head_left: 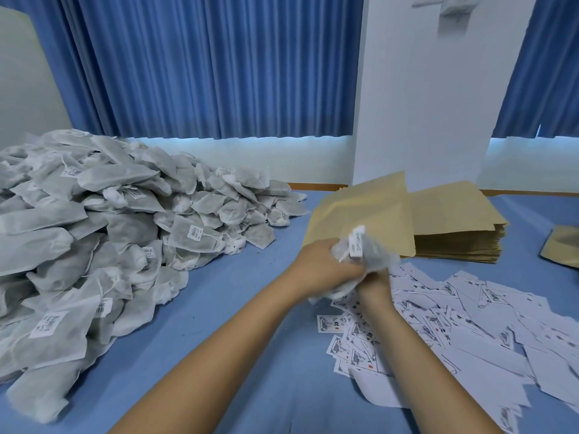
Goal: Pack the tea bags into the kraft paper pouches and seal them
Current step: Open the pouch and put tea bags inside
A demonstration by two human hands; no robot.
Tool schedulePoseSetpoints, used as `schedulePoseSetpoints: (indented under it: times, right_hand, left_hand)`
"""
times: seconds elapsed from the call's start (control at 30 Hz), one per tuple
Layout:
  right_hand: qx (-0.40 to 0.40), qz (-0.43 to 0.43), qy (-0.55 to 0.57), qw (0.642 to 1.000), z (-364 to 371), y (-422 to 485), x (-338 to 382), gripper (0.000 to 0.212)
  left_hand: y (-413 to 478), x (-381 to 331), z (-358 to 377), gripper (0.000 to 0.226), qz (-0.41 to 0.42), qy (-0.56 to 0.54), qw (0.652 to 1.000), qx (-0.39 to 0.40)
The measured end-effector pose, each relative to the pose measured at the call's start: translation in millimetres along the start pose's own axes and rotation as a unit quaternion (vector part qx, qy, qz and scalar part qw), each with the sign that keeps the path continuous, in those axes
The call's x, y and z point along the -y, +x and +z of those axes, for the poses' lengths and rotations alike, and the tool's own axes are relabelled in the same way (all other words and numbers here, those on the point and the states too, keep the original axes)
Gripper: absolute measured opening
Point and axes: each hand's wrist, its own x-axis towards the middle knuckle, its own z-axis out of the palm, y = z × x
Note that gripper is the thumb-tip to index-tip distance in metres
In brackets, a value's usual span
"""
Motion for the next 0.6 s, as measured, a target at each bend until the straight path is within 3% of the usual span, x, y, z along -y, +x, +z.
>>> schedulePoseSetpoints:
  times: [0.1, 0.23, 0.33, 0.43, 0.47, 0.53, 0.6]
  right_hand:
    - [-0.011, -0.062, 0.043, 0.997, 2, -1, 3, 0.018]
    - [0.002, -0.062, 0.09, 0.994, 8, 1, -3, 0.033]
    - [0.003, -0.069, 0.065, 0.995, 10, 2, -6, 0.036]
    - [0.025, -0.067, 0.069, 0.995, 17, -3, -6, 0.031]
    - [0.025, -0.062, 0.07, 0.995, 21, -5, -6, 0.029]
    - [-0.001, -0.049, 0.059, 0.997, 26, -4, -5, 0.03]
    - [-0.028, -0.036, 0.057, 0.997, 25, -3, -3, 0.034]
  left_hand:
    - [14, 2, 6, 0.021, 0.021, -0.096, 0.992, -0.073]
    - [23, 6, 19, 0.014, 0.098, -0.209, 0.943, -0.238]
    - [37, 1, 18, 0.013, 0.068, -0.28, 0.93, -0.23]
    - [49, -7, 19, 0.012, 0.032, -0.427, 0.879, -0.211]
    - [52, -5, 19, 0.014, 0.056, -0.383, 0.894, -0.225]
    - [57, 4, 22, 0.027, 0.147, -0.159, 0.952, -0.216]
    - [61, 11, 26, 0.041, 0.18, 0.037, 0.969, -0.163]
